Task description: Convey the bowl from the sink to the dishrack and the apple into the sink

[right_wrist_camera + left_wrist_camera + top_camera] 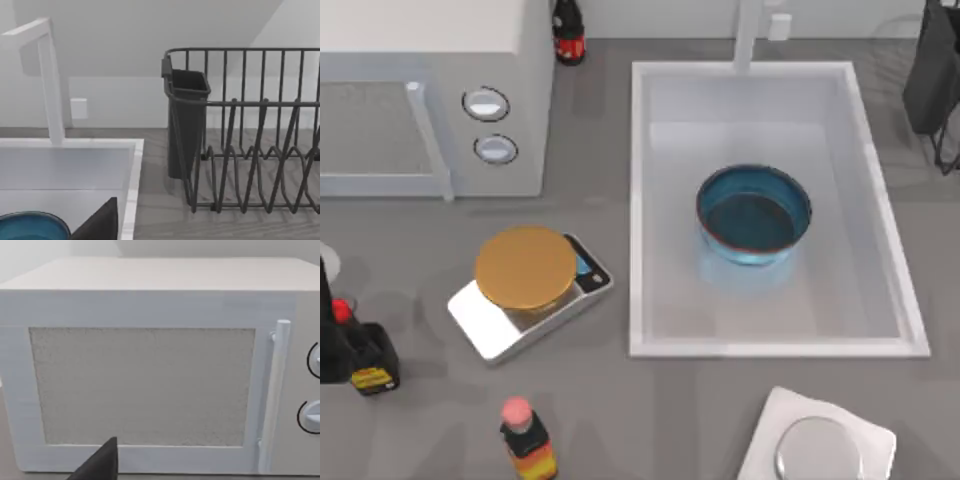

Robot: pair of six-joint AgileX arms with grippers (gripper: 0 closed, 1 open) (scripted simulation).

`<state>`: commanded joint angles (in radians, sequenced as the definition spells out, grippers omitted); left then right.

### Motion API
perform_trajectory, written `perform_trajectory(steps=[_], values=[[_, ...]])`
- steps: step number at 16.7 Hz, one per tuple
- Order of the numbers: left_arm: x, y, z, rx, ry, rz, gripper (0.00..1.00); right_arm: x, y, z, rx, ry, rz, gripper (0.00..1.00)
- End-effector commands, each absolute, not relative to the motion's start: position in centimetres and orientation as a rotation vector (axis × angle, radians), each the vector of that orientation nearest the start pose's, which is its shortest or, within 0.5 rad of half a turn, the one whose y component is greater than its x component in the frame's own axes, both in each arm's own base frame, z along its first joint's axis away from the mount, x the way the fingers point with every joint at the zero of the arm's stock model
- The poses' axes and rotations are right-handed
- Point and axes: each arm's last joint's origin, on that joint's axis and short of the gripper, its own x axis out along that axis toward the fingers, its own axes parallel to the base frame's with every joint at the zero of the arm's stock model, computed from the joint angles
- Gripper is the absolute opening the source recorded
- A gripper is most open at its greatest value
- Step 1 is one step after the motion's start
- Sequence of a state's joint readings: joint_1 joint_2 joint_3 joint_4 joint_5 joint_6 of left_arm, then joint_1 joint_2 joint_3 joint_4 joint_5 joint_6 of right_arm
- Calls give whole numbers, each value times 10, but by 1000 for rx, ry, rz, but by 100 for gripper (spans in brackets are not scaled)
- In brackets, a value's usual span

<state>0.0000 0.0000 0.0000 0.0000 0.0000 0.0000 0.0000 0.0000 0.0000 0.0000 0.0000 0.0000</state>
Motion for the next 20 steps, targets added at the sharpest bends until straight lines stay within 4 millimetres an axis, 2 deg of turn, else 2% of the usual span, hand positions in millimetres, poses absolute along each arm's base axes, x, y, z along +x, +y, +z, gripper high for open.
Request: perform_trajectory(steps=[3, 6, 9, 11, 13, 16, 18, 20], values=[[106, -1, 160, 0, 0, 0, 100, 106, -1, 162, 2, 7, 1, 100], [106, -1, 160, 0, 0, 0, 100, 107, 0, 179, 15, 64, 6, 100], [106, -1, 160, 0, 0, 0, 100, 115, 3, 217, 34, 163, 12, 100], [106, -1, 160, 0, 0, 0, 100, 130, 7, 249, 44, 247, 16, 100], [106, -1, 160, 0, 0, 0, 100, 156, 13, 281, 51, 348, 22, 100], [106, -1, 160, 0, 0, 0, 100, 219, 29, 318, 53, 514, 31, 100], [106, -1, 160, 0, 0, 0, 100, 271, 46, 329, 50, 626, 38, 100], [106, -1, 160, 0, 0, 0, 100, 325, 68, 326, 47, 737, 44, 100]])
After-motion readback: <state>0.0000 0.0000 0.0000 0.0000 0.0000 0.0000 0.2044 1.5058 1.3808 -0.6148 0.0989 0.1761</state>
